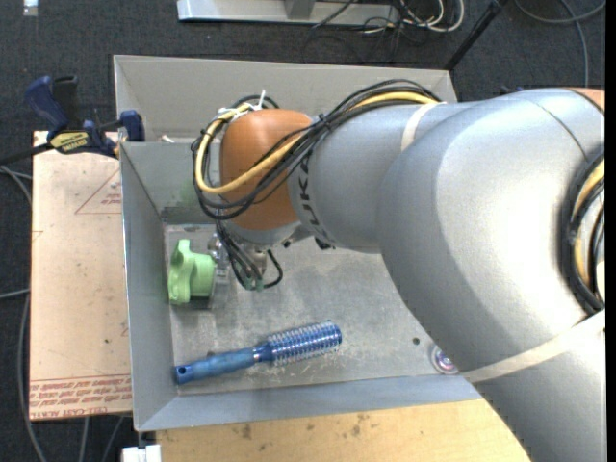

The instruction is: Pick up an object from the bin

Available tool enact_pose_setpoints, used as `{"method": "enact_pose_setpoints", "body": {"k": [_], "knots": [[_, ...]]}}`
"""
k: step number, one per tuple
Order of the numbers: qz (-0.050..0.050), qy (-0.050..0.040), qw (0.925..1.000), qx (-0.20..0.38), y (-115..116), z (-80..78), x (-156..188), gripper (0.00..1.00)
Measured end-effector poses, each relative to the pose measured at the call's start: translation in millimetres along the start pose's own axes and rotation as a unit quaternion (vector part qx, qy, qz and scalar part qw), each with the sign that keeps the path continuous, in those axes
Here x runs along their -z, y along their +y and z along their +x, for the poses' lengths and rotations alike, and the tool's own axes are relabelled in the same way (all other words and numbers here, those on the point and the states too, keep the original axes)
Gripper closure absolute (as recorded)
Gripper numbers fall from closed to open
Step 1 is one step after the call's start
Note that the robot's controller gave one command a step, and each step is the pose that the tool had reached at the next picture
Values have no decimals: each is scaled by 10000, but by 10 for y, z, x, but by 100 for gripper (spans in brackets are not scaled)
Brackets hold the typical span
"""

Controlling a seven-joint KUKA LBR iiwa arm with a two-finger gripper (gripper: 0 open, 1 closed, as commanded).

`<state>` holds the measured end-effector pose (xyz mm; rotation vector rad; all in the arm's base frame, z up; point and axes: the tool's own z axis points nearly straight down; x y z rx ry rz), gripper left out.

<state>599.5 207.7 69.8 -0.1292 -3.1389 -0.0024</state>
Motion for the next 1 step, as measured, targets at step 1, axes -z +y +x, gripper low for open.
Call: {"method": "enact_pose_setpoints", "body": {"k": [1], "knots": [[-24, -51, 10000, 16, 316, 34, 1655, 100]]}}
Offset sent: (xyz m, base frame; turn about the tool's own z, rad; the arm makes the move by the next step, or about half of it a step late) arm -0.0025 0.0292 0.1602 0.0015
